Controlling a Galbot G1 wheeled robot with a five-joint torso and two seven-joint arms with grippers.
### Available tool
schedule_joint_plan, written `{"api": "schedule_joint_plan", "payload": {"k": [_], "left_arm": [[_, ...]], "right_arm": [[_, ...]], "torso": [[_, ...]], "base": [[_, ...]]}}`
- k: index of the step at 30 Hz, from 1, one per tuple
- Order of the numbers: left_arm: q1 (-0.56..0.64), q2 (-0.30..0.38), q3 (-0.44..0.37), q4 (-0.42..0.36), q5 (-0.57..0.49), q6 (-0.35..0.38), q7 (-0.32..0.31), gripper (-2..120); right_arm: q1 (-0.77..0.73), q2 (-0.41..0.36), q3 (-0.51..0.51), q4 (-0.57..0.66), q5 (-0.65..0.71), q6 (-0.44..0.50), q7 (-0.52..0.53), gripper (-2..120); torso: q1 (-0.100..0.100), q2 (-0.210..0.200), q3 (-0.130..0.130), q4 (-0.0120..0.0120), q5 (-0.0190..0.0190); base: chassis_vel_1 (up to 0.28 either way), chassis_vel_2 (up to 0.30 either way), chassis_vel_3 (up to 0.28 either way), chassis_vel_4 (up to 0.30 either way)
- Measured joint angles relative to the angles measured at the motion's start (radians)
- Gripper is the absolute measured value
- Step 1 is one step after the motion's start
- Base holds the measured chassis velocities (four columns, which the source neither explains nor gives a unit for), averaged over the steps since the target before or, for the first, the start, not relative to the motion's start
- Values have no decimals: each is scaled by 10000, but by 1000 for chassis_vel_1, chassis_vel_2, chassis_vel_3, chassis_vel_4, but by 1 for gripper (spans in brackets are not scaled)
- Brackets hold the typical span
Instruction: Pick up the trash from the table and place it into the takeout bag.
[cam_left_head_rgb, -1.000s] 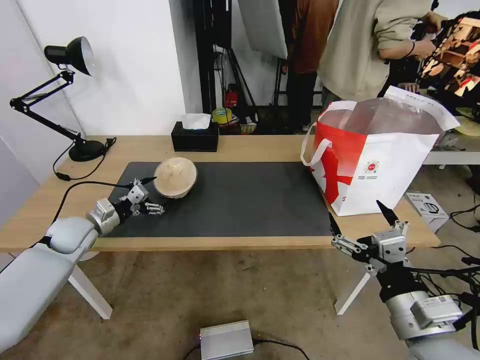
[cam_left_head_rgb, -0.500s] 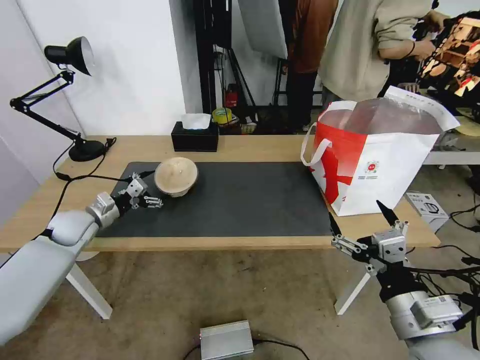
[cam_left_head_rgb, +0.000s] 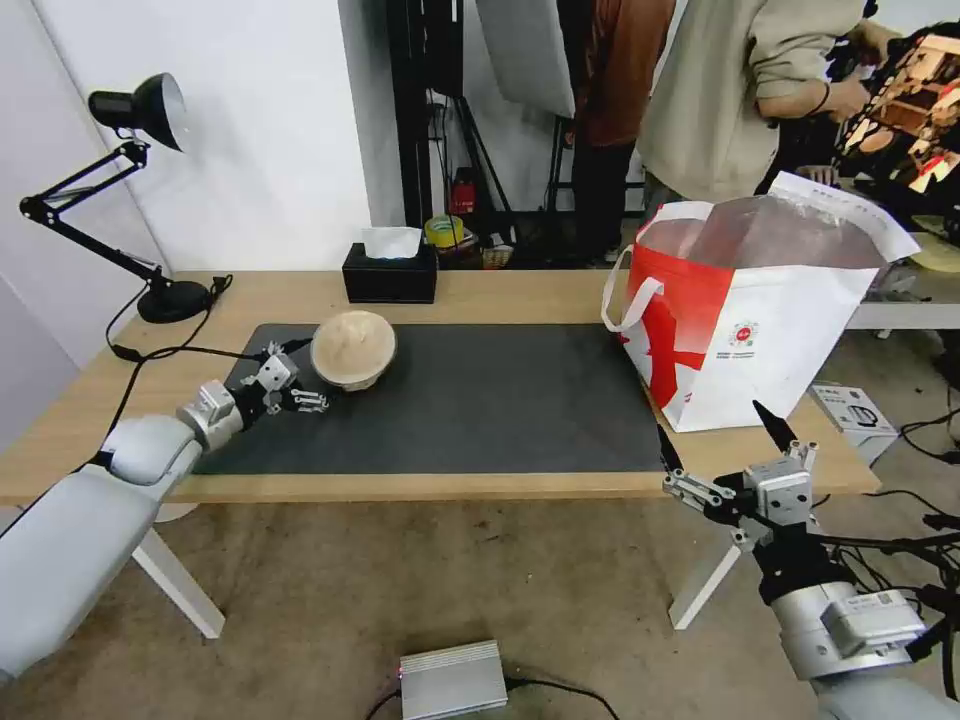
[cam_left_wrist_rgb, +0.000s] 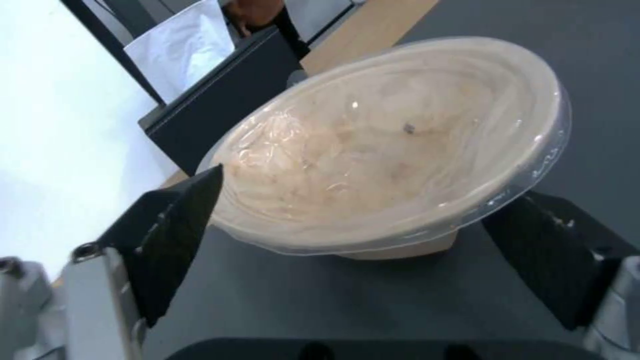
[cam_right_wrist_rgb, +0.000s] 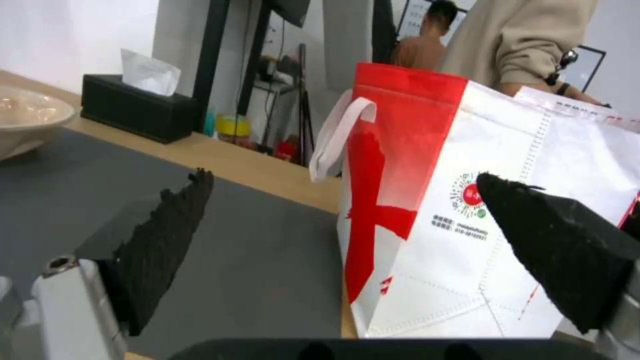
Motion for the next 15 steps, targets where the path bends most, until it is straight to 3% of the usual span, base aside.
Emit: {"api": "schedule_joint_plan", "payload": {"k": [7,9,13,15], "left_arm": [[46,-35,0,6,30,-17,27,71],[55,-36,-2,6,31,-19,30,69],[109,-37,-35,1,35,-35,41,49],[111,-37,-36,0,36,-36,42,47]], "right_arm": [[0,0,0,0,0,0,0,100],[0,0,0,0,0,0,0,100],[0,0,0,0,0,0,0,100],[0,0,0,0,0,0,0,100]], "torso": [[0,0,0,-1,0],[0,0,0,0,0],[0,0,0,0,0],[0,0,0,0,0]], "base": [[0,0,0,0],[0,0,0,0],[0,0,0,0],[0,0,0,0]]}}
